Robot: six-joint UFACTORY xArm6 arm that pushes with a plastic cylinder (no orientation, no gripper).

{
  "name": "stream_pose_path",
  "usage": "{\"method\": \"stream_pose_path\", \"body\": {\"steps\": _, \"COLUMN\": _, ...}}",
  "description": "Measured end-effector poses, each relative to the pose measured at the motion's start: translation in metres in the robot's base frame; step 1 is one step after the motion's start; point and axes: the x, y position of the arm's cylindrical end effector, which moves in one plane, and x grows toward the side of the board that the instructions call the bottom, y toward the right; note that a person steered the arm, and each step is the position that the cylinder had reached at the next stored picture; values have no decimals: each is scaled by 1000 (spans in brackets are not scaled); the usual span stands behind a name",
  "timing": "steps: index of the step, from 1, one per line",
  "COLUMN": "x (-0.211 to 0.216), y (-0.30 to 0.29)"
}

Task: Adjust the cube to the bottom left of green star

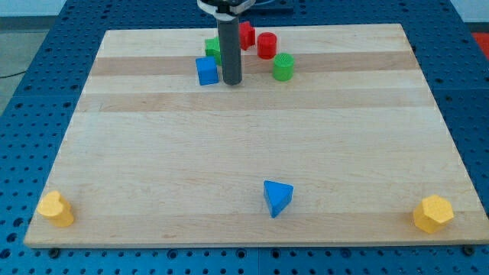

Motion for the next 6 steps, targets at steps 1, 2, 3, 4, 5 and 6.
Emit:
{"method": "stream_pose_path", "body": {"steps": 1, "x": -21, "y": -3}}
{"method": "stream_pose_path", "body": {"steps": 2, "x": -21, "y": -5}}
{"method": "stream_pose_path", "body": {"steps": 3, "x": -6, "y": -10}}
{"method": "stream_pose_path", "body": {"steps": 4, "x": 7, "y": -16}}
{"method": "stream_pose_path", "body": {"steps": 5, "x": 9, "y": -25}}
{"method": "stream_pose_path", "body": {"steps": 6, "x": 9, "y": -32}}
